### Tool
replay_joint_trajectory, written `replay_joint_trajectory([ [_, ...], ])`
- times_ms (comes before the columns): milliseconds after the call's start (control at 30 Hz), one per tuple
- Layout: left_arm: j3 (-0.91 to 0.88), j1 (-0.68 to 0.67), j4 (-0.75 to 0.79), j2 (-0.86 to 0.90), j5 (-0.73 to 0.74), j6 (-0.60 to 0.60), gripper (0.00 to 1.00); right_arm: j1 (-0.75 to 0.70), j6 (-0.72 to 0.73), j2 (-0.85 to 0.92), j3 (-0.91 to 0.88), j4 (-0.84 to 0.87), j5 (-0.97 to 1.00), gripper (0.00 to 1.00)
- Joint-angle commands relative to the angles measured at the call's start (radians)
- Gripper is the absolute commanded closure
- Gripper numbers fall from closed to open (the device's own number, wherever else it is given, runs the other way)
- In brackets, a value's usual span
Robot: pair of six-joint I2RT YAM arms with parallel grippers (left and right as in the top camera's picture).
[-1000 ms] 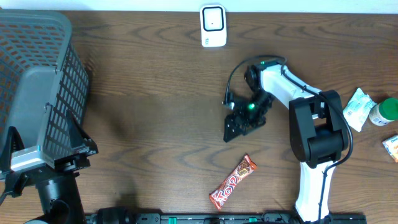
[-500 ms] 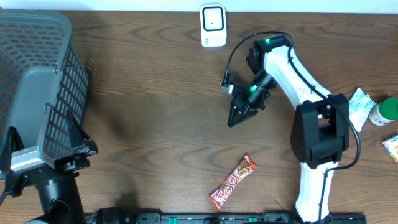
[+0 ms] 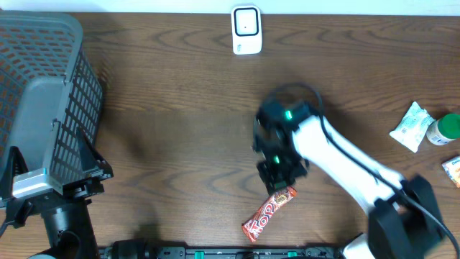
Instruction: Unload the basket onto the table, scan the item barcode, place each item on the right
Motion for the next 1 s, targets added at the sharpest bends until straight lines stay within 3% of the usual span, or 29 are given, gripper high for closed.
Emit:
replay_joint_trajectory([
  [0, -0.004, 0.005, 0.003, -0.008, 0.005, -0.009, 0.02, 0.034, 0.237, -0.156, -0.208, 0.076, 0.056, 0.99],
  [167, -0.004, 0.005, 0.003, -0.008, 0.005, -0.010, 0.02, 0.072, 0.373, -0.276, -0.396, 0.220, 0.068, 0.99],
  [433, -0.004, 0.005, 0.003, -0.008, 0.005, -0.010, 0.02, 0.110, 0.484, -0.212, -0.503, 0.470, 0.017, 0.99],
  [667, -0.004, 0.005, 0.003, -0.008, 0.005, -0.009, 0.02, 0.143, 0.504, -0.059, -0.511, 0.554, 0.016, 0.99],
  [967, -0.004, 0.005, 0.003, -0.008, 0.005, -0.010, 0.02, 0.136, 0.504, -0.028, -0.449, 0.841, -0.080, 0.99],
])
